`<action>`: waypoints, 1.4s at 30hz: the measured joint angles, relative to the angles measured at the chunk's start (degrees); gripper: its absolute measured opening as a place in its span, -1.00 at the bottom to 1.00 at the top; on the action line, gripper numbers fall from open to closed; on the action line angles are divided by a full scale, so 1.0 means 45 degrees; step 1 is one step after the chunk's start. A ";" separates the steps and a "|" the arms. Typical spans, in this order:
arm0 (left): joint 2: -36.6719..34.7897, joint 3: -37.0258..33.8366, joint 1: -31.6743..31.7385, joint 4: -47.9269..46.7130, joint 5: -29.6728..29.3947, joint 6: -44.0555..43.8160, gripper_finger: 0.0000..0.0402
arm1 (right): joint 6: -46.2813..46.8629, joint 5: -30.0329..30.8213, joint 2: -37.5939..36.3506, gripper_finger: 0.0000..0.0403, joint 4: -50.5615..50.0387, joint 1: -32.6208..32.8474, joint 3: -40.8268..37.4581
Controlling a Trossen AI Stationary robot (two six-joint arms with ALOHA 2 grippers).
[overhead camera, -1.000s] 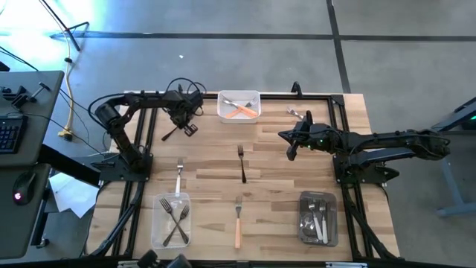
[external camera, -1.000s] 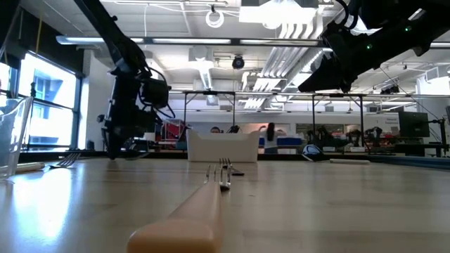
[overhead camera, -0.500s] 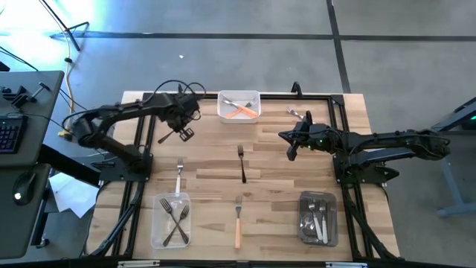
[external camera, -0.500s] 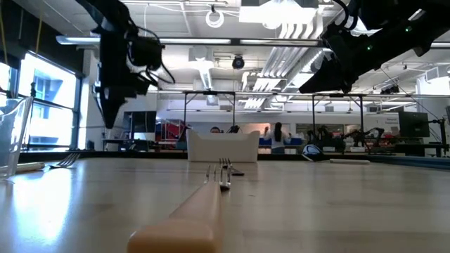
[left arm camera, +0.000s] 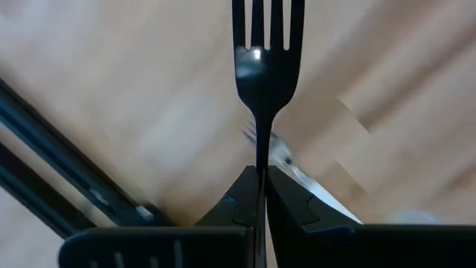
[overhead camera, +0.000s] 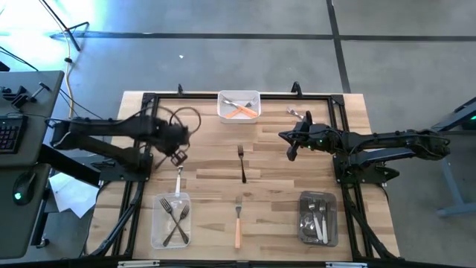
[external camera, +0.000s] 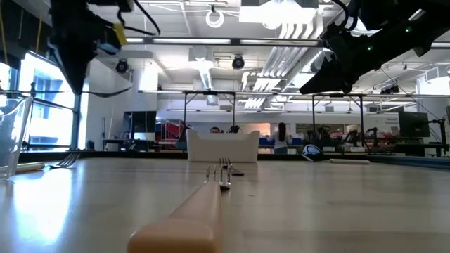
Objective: Sort silverware by color (type)
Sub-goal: Put the top silver fork into the transparent bin
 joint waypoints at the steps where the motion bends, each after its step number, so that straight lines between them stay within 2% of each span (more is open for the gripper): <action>1: -0.0044 0.0000 -0.0550 -0.0090 0.0210 -0.0604 -0.97 | 0.0000 0.0005 0.0000 -1.00 0.0005 -0.0001 0.0000; 11: -0.0036 0.0216 -0.5395 -0.0053 0.1922 -0.5663 -0.97 | 0.0000 0.0002 0.0000 -1.00 -0.0074 -0.0001 0.0000; 17: 0.0352 0.1481 -0.7796 -0.0012 0.1836 -0.8466 -0.97 | -0.0125 0.0004 0.0000 -1.00 -0.0181 0.0003 0.0000; 22: 0.1407 0.2129 -0.9278 0.0571 0.1735 -1.0326 -0.97 | -0.0120 0.0004 -0.0005 -1.00 -0.0222 0.0000 0.0000; 28: 0.2685 0.2142 -1.0227 0.3007 0.1909 -1.1901 -0.97 | 0.0101 0.0005 -0.0005 -1.00 -0.0383 0.0004 0.0000; 33: 0.3718 0.2137 -1.0508 0.2932 0.2987 -1.3062 -0.97 | 0.0390 0.0003 -0.0005 -1.00 -0.0561 0.0207 0.0000; 37: 0.4407 0.2137 -1.0574 0.2901 0.3001 -1.3347 -0.97 | 0.0478 0.0066 -0.0005 -1.00 -0.0559 0.0837 0.0000; 42: 0.5035 0.2132 -1.0559 0.2889 0.2667 -1.3293 -0.97 | 0.0481 0.1204 -0.0005 -1.00 -0.0559 0.1835 0.0000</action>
